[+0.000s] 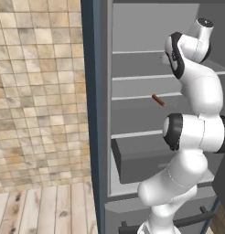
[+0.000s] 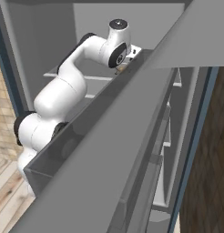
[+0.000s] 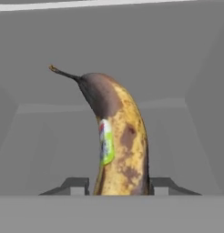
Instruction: Pick up the peach and banana from the fridge and place one fruit on each plate on the dining counter.
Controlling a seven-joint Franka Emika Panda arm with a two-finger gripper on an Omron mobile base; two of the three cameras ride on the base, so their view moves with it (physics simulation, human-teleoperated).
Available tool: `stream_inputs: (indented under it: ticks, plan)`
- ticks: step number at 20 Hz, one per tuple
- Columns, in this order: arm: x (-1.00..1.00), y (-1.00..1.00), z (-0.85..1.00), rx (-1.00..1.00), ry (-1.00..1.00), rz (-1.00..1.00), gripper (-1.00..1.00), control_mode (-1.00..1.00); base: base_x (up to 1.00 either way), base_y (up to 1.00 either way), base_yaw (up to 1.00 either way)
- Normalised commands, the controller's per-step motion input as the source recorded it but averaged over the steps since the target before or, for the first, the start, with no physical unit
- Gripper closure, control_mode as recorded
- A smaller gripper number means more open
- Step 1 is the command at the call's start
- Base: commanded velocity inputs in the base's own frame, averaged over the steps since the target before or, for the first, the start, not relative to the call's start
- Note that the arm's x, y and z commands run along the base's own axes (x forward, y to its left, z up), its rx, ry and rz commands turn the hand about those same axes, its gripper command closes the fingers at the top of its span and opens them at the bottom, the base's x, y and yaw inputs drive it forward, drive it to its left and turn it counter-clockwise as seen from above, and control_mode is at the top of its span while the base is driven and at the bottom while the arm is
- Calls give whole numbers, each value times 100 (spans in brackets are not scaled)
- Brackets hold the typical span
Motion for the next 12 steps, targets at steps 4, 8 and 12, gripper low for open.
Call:
stream_inputs:
  ticks: [4, 8, 12]
  plan:
    - [-31, 24, -16, 0, -7, 14, 100, -100, 0, 0, 0]
    - [-69, 25, -2, 0, -16, 11, 100, -100, 0, 0, 0]
    - [-97, 25, 6, 0, -23, 6, 100, -100, 0, 0, 0]
